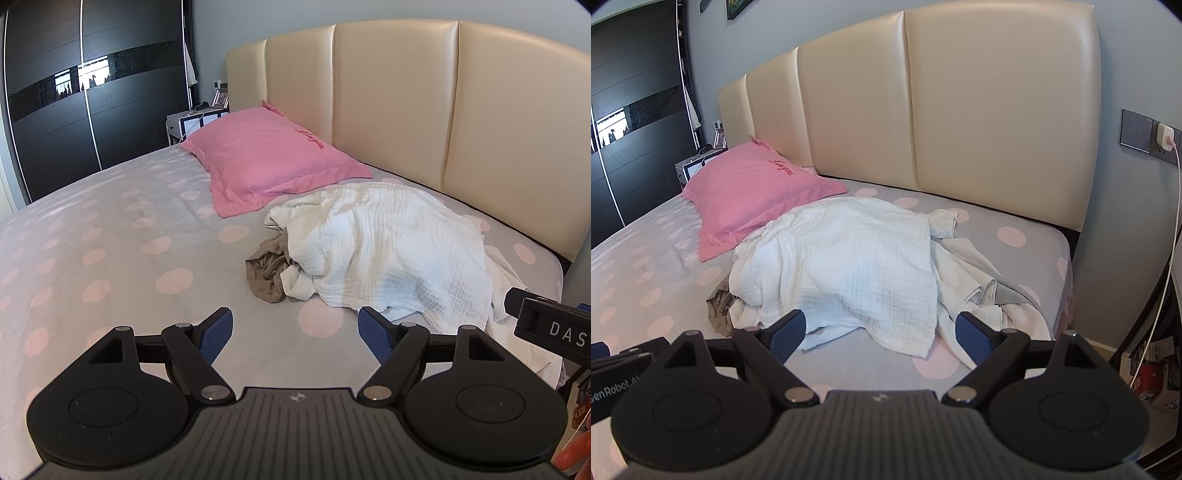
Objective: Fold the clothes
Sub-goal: 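Approach the crumpled white gauze shirt on the bed with both tools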
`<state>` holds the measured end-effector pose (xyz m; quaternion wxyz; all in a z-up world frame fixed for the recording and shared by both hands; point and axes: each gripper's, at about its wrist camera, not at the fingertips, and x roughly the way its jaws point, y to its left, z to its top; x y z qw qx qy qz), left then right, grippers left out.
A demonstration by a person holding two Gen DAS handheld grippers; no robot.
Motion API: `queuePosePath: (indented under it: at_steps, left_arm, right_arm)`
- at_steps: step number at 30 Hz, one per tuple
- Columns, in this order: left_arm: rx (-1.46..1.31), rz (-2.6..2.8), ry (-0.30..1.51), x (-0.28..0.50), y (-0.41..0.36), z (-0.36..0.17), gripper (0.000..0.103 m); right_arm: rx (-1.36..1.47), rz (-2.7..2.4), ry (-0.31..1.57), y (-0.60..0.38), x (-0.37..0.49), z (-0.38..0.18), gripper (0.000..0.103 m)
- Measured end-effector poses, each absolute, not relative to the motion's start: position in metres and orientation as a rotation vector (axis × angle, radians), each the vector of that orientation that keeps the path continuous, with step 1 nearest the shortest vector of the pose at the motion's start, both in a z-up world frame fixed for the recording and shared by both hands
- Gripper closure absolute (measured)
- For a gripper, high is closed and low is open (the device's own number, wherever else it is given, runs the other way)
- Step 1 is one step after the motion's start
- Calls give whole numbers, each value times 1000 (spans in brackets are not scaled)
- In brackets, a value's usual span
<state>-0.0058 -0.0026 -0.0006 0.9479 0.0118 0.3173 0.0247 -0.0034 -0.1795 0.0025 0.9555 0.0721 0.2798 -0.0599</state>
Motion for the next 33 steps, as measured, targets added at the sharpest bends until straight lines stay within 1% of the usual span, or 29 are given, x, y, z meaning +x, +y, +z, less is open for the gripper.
queuePosePath:
  at_steps: [33]
  left_arm:
    - [13, 84, 651, -5, 2, -4, 29]
  right_arm:
    - [144, -94, 573, -180, 2, 0, 13]
